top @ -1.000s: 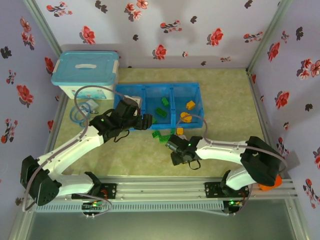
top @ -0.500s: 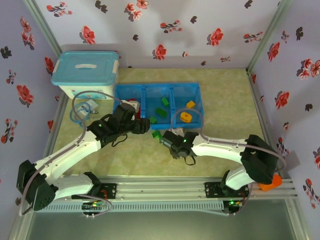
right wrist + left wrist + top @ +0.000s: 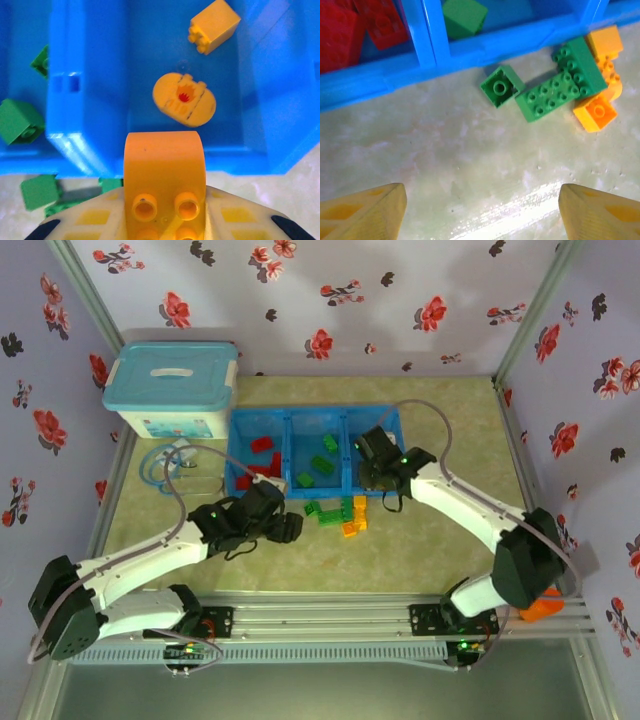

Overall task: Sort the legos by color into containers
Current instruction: Place the lego in the container, then pick up the lego from the center of the table.

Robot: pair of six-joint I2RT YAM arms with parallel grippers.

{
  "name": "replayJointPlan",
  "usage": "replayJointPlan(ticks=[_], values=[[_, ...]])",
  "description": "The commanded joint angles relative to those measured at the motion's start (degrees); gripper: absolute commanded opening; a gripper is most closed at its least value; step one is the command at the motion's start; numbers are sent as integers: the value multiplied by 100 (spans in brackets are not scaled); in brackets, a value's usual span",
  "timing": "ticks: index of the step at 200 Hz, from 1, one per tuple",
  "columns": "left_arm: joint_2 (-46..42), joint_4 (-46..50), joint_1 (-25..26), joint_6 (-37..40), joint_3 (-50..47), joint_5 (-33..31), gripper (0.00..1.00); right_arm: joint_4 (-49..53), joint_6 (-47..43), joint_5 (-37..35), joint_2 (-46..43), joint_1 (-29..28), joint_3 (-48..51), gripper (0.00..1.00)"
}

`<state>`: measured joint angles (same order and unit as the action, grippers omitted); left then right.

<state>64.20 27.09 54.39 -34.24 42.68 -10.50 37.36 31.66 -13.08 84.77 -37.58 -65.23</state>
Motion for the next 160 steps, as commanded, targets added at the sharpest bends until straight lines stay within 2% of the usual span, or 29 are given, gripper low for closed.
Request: replayJointPlan(ticks=[1,29,43,58,64,68,71,73,81,160], values=[[-38,-231,166,-380,-258,-130,80,30,-312,230,411,220,-345,32],[235,-374,186,-760,-374,-101,80,-109,-418,349,814,485,-649,32],[405,-494,179,-786,-365,-4,80,-82,-547,181,1021,492,-890,33],[520,-674,186,-806,-331,137,80,58,-636,-2,1214,506,-1175,40],[553,-728,182,-804,-313,192,80,135,-660,-42,1256,506,-1281,52],[570,-759,186,-800,-302,218,80,174,-669,-44,1261,502,-1342,65],[590,-786,186,-801,-296,233,80,193,-677,-41,1261,506,-1369,80],[592,-796,186,-805,-289,246,80,204,-678,-44,1259,500,-1389,85],[610,-832,182,-805,-262,263,80,206,-677,-97,1180,461,-1385,93],[1320,-1015,8,-747,206,461,81,-834,8,104,-824,157,606,95]])
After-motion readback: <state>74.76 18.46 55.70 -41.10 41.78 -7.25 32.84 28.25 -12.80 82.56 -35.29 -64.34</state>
